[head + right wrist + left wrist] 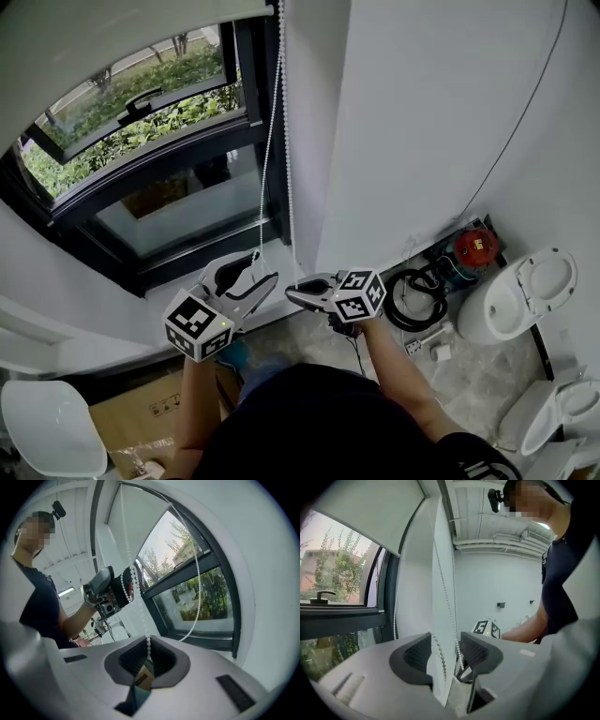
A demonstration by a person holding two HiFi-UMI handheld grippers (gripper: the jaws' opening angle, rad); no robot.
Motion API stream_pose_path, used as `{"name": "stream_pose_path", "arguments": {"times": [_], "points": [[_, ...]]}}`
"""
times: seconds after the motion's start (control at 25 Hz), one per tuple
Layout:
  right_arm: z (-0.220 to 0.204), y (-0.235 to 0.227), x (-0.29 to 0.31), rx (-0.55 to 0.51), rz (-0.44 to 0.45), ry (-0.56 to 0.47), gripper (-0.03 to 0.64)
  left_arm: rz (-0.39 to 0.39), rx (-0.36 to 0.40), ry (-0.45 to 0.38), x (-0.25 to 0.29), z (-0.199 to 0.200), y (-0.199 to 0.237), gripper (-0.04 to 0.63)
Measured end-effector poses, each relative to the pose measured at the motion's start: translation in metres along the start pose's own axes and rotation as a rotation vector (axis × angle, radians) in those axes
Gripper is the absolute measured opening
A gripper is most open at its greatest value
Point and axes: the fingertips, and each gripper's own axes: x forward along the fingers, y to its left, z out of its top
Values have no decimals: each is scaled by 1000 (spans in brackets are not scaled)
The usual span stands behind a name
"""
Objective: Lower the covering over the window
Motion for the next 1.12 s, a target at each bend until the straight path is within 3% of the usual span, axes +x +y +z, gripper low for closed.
{"name": "stream_pose_path", "arguments": {"times": [0.28, 0.44, 0.56, 0.88, 1.0, 1.12], "points": [[-1, 1, -3, 5, 2, -15, 18, 103, 77, 55, -5, 2, 9, 184], [-2, 2, -1, 0, 4, -9, 18, 222, 147, 125, -12, -5, 23, 201], [-2, -1, -3, -4, -6, -1, 18, 257, 154, 94, -17, 5, 30, 247], [-3, 3, 0, -11, 1, 4, 18, 46, -61, -165, 1, 51, -1, 247], [-3, 3, -1, -11, -1, 3, 18, -20, -121, -219, 12, 69, -4, 245], [-3, 4, -2, -14, -1, 0, 18, -62, -132, -230, 26, 83, -1, 224]]}}
